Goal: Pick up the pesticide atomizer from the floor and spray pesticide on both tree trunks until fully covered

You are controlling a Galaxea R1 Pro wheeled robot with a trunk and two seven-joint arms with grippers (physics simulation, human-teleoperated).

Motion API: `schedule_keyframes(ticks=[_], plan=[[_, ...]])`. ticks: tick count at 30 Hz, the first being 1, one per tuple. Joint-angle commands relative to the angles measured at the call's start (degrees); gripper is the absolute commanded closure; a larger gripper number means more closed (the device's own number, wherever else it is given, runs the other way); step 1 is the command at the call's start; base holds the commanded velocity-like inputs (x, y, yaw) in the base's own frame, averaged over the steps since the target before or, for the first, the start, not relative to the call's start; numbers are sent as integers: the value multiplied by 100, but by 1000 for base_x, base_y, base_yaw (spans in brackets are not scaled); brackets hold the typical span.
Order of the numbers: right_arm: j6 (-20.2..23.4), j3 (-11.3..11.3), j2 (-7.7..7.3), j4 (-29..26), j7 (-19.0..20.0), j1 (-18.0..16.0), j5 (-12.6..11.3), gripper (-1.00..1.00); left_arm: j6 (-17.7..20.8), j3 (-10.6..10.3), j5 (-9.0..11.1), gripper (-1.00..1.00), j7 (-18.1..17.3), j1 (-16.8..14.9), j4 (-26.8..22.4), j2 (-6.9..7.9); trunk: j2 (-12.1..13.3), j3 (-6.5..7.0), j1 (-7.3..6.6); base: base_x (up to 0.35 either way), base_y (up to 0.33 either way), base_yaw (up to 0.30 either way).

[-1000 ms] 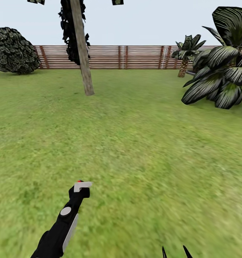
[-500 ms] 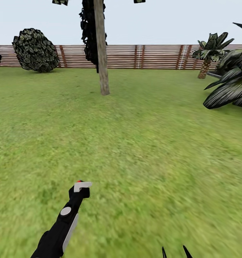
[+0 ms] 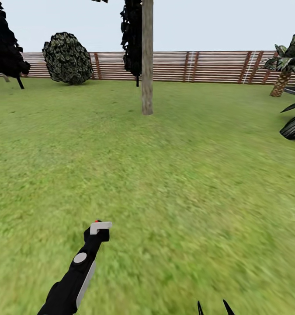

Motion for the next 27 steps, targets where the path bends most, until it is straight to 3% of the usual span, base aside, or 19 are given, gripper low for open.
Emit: schedule_keyframes(ticks=[1,10,27], plan=[[0,0,0,0,0,0,0,-100,0,2,-1,100,-1,0,-1,0,0,-6,0,275,211,225],[0,0,-8,0,8,0,0,-100,-5,4,-1,100,-4,0,-1,0,0,-50,0,282,193,187],[0,0,-18,0,9,0,0,-100,-18,3,-1,100,-4,0,-1,0,0,-54,0,330,55,7]])
